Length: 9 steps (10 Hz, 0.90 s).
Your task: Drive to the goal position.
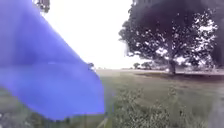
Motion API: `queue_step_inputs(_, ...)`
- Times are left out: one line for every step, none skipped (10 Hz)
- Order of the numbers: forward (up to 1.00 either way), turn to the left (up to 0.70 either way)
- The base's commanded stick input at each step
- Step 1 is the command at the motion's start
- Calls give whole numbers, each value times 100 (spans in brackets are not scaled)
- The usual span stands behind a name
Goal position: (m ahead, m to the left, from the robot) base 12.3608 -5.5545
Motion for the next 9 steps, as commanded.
queue_step_inputs(100, 0)
queue_step_inputs(100, 0)
queue_step_inputs(100, 0)
queue_step_inputs(100, 0)
queue_step_inputs(100, 0)
queue_step_inputs(100, 0)
queue_step_inputs(100, 0)
queue_step_inputs(100, 0)
queue_step_inputs(100, 0)
